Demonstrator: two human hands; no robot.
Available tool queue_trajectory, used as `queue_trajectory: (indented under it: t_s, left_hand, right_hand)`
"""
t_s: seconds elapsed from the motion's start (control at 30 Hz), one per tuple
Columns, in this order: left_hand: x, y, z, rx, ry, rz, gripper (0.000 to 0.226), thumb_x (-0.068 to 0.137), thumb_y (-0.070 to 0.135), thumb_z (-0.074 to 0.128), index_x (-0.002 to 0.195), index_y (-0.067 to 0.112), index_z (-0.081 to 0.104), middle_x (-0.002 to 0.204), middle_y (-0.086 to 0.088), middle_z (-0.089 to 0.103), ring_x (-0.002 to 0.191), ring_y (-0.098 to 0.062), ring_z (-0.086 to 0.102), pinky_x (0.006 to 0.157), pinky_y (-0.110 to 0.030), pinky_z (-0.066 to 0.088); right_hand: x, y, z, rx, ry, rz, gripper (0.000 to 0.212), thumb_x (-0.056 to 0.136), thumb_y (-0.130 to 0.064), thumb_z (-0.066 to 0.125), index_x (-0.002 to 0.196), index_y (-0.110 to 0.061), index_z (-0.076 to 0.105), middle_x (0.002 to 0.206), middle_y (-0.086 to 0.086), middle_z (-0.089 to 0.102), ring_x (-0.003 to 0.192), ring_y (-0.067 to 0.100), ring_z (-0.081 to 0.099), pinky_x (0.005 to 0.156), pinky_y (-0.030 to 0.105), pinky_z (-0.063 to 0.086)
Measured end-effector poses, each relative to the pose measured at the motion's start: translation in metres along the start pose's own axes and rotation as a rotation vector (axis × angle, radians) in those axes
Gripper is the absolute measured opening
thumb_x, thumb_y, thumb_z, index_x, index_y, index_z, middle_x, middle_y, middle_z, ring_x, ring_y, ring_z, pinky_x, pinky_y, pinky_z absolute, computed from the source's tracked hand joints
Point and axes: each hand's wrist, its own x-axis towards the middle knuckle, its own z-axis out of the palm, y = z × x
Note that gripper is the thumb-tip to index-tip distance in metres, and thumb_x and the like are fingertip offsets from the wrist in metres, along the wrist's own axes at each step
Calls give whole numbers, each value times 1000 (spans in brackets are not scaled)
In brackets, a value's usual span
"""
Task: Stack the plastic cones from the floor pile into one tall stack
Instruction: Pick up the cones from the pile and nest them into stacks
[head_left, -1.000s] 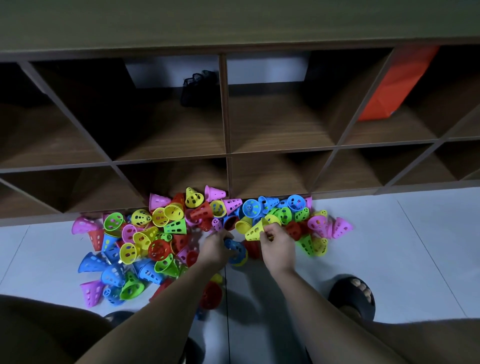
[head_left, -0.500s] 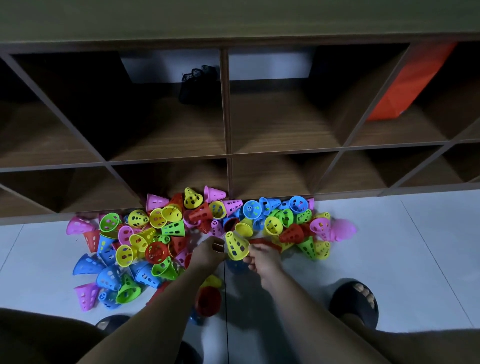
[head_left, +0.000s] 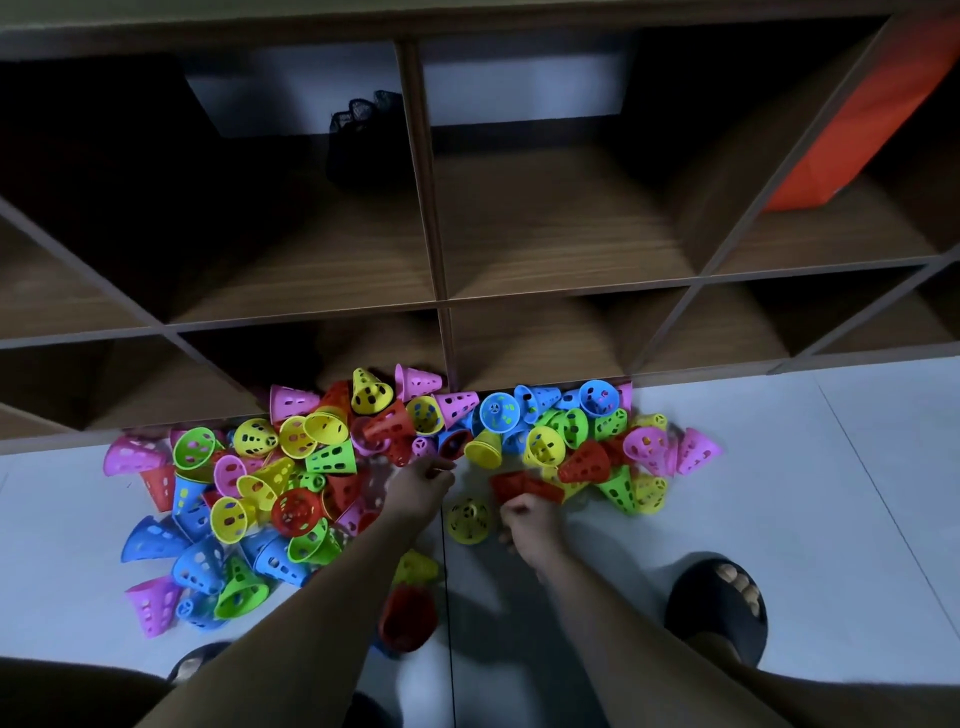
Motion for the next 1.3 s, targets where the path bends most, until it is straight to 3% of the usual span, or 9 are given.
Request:
queue_trajectory:
  t_s: [0.13,0.23,0.4,0.6,0.73,0.83,1.03,1.2,1.3]
  left_hand:
    - [10,16,11,18,-23,-15,14,97,26,68,111,29,72,98,5,73,86,-16,70,67,-28,54]
    - [17,24,20,-18,-41,-5,18,91,32,67,108,32,73,91,4,75,80,-18,70,64,-27,50]
    - [31,35,38,-101,-80,-44,23,96,24,64,117,34,69,87,-3,71,63,-9,62,61,-26,48]
    - [37,46,56,-316,-127,-139,26,101,12,65,126,20,66,121,-10,69,92,-19,63,69,-26,49]
    - [38,49,56,-419,-94,-198,25,99,8,69,123,16,69,106,-2,68,87,-13,61,69,-24,52]
    - [37,45,51,-400,-44,-168,22,94,10,74,114,18,76,114,-4,73,98,-19,66,79,-30,50]
    - [20,38,29,-299,-6,-61,22,92,15,75,112,21,80,113,7,77,103,-15,72,79,-27,54]
    - [-2,39,12,-309,76,-84,11,96,2,73,104,5,78,96,-6,76,81,-16,71,53,-13,52]
    - [-12,33,3,-327,101,-72,7,94,6,76,98,12,77,96,-2,78,92,-21,72,65,-20,54]
  right_hand:
    - [-1,-2,-17,-265,166,-160,13,93,-16,67,87,-27,71,92,-2,75,85,22,70,72,35,57]
    - [-4,5,-27,-390,332,-325,15,87,-16,69,97,-28,70,110,-3,67,90,25,68,71,35,56]
    - [-6,10,-41,-540,290,-370,23,88,-15,65,108,-27,68,141,-10,48,100,20,66,74,33,54]
    - [2,19,-50,-603,165,-277,27,96,-19,53,117,-30,66,131,-14,52,109,20,62,84,40,55]
    - [7,21,-52,-623,121,-293,30,97,-17,51,120,-30,67,132,-14,52,111,18,61,86,39,55]
    - [8,21,-51,-654,82,-300,31,98,-15,51,121,-27,68,130,-10,54,114,19,60,90,37,54]
    - [1,20,-50,-702,122,-298,27,96,-15,52,110,-27,72,119,-3,63,106,23,64,82,35,54]
    - [-9,20,-47,-714,72,-247,20,94,-22,56,102,-27,75,105,0,72,100,26,70,76,32,53]
    - [-16,26,-43,-687,48,-205,15,90,-25,59,93,-26,74,99,-1,76,97,26,72,77,34,57]
